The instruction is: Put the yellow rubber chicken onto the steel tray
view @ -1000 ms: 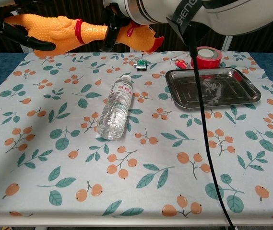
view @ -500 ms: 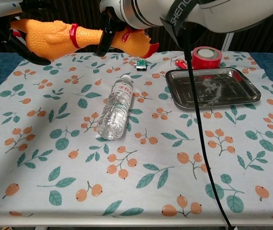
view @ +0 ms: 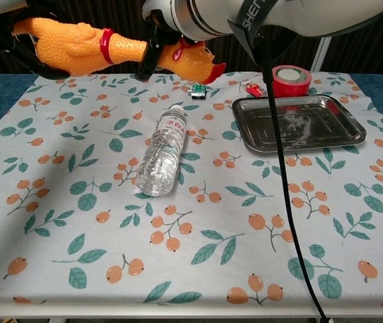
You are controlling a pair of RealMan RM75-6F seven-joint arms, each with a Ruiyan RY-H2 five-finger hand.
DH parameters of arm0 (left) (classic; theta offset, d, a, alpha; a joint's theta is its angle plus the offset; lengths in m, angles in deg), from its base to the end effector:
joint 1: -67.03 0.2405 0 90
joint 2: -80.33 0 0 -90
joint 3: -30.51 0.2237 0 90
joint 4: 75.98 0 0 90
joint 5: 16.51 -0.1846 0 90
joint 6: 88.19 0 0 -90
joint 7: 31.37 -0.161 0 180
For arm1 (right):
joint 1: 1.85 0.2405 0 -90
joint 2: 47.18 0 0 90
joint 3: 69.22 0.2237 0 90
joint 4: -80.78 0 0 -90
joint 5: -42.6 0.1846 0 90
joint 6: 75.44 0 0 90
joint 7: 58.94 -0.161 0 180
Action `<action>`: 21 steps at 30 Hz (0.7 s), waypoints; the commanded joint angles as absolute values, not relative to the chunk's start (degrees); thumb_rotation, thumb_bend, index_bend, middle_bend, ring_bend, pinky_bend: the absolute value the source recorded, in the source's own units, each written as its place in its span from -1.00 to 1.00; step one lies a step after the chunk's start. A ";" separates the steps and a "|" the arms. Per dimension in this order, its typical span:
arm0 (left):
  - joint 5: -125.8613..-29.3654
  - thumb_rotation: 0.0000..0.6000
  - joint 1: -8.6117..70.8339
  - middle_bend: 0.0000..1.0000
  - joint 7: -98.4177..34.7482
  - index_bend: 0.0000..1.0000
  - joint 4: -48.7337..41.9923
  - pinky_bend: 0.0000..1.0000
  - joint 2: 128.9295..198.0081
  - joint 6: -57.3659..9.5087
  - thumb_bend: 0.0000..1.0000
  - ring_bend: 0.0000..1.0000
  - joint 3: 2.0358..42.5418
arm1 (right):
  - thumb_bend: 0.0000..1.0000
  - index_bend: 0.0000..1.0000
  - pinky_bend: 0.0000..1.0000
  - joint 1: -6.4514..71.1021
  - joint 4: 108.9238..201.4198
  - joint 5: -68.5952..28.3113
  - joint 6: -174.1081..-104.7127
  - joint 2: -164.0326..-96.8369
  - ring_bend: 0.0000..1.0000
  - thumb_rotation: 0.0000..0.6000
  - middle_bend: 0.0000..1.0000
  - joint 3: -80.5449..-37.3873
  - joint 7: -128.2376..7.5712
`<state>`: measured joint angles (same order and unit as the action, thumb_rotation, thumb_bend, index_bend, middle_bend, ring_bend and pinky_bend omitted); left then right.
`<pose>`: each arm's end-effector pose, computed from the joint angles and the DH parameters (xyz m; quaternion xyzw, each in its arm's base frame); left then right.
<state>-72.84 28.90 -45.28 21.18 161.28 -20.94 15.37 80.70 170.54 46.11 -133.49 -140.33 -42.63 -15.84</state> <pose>-0.1250 0.3345 0.0723 -0.6065 -0.4587 -0.4633 0.4552 0.0671 -0.3589 -0.0235 0.7046 -0.5226 0.3216 0.3563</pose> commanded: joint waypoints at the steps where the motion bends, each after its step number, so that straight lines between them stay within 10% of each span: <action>1: -73.86 1.00 29.19 0.39 -44.12 0.37 20.37 0.27 161.33 -21.39 -0.02 0.20 15.43 | -0.42 1.00 1.00 80.76 170.55 46.05 -133.75 -140.41 0.62 1.00 0.75 -42.68 -15.74; 15: -77.63 0.42 30.35 0.79 -40.76 0.80 19.25 0.48 161.52 -20.72 0.57 0.56 15.46 | -0.42 1.00 1.00 80.47 171.76 45.88 -134.37 -139.73 0.62 1.00 0.75 -42.77 -15.26; 21: -76.44 -0.15 30.68 0.28 -41.37 0.09 21.91 0.44 159.42 -23.04 0.38 0.16 16.25 | -0.42 1.00 1.00 79.82 172.43 44.45 -134.53 -139.09 0.62 1.00 0.75 -43.35 -15.44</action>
<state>-76.95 30.63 -41.12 21.09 160.17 -22.21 15.97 79.94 172.33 44.60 -134.53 -139.20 -43.25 -15.37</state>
